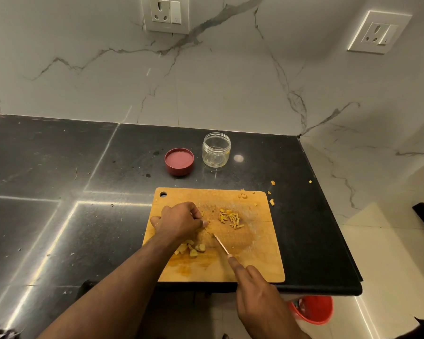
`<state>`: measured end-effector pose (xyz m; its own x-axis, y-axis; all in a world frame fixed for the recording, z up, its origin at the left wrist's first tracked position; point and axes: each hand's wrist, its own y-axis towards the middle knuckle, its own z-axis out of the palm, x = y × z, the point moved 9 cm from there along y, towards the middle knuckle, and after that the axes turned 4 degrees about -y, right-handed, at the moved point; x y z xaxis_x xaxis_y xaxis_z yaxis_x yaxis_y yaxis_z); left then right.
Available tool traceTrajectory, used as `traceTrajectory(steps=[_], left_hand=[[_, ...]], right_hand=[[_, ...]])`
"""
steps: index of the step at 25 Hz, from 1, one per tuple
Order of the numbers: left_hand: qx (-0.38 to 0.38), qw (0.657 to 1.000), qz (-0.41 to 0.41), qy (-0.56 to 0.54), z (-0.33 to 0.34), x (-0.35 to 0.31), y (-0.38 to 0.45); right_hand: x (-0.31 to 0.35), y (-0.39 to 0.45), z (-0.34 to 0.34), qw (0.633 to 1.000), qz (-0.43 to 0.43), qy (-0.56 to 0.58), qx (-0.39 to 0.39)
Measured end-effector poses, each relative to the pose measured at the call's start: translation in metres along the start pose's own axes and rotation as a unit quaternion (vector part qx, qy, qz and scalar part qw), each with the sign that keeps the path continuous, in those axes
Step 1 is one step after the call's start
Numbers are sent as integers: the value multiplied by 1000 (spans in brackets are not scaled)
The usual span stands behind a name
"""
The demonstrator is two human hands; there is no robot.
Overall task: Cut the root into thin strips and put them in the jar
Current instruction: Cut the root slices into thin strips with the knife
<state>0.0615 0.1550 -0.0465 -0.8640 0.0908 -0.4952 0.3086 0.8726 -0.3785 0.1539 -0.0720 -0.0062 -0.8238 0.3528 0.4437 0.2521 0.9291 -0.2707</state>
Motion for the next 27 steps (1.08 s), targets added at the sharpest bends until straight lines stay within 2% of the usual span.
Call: traceTrajectory(steps=[3, 7, 11, 14, 17, 22, 27], left_hand=[[21, 998, 10, -54, 3, 4, 4], [16, 997, 30, -76, -4, 3, -3], [-1, 994, 82, -68, -7, -11, -17], [24, 986, 127, -109, -3, -24, -24], [45, 983, 140, -108, -5, -29, -22], [22, 988, 145, -42, -13, -28, -15], [19, 986, 154, -63, -18, -29, -15]], right_hand=[[-2, 2, -6, 999, -2, 35, -22], [4, 12, -6, 997, 0, 76, -11], [-3, 19, -11, 975, 49, 215, -17], [-2, 21, -14, 957, 59, 283, -20], [-2, 22, -18, 953, 45, 299, -34], [-13, 22, -23, 943, 56, 323, -56], [-15, 24, -23, 948, 61, 307, -61]])
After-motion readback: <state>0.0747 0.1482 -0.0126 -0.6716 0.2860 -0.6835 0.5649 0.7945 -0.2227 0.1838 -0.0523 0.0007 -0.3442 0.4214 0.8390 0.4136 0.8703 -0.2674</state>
